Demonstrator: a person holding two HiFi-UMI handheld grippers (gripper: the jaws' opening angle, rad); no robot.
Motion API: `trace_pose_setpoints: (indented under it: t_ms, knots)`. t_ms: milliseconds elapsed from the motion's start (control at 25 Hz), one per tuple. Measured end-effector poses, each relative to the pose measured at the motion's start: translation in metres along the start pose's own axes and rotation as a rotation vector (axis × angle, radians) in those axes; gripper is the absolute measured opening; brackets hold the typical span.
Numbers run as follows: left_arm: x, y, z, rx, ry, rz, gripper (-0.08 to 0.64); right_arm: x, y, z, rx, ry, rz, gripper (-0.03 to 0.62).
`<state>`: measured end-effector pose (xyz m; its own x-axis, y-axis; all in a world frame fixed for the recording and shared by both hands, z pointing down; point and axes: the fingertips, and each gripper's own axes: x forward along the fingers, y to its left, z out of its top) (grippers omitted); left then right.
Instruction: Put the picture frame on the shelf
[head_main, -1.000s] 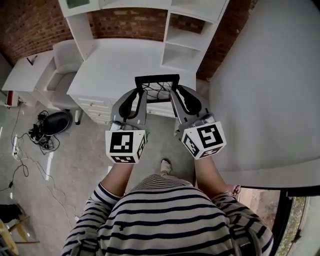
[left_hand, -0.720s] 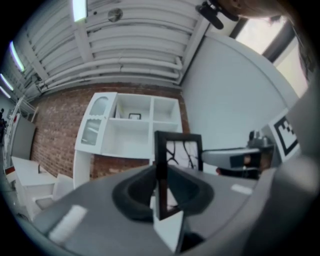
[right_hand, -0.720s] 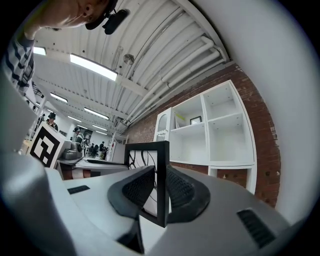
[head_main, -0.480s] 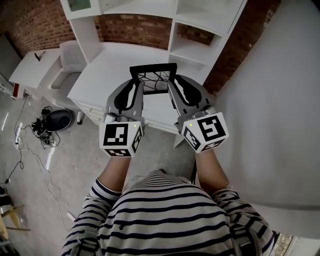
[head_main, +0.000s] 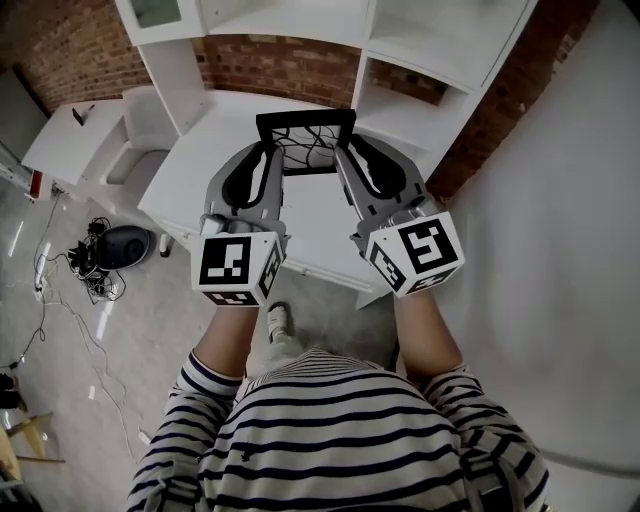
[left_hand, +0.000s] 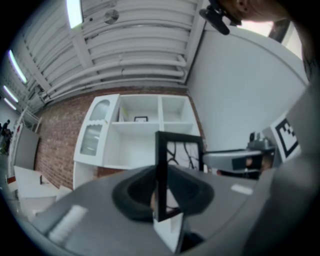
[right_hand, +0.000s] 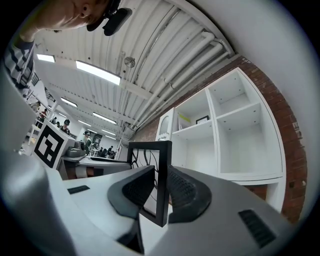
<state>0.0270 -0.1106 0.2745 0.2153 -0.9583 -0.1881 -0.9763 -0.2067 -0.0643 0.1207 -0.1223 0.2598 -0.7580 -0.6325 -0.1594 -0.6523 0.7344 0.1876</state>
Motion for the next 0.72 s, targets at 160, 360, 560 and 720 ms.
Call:
trace_pose_setpoints:
  t_ms: [160, 360, 560, 720]
  knots:
    - [0.042, 0.034, -0.006, -0.011, -0.016, -0.031, 0.075, 0.047, -0.018, -0.006, -0.024, -0.001, -0.020, 0.058]
    - [0.095, 0.087, -0.008, -0.010, -0.025, -0.077, 0.075, 0.116, -0.037, -0.011, -0.032, -0.004, -0.064, 0.058]
    - [0.144, 0.137, -0.007, -0.001, -0.039, -0.121, 0.075, 0.178, -0.051, -0.013, -0.046, -0.005, -0.106, 0.058]
    - [0.176, 0.165, 0.002, -0.001, -0.051, -0.162, 0.075, 0.214, -0.062, -0.006, -0.060, -0.018, -0.142, 0.058]
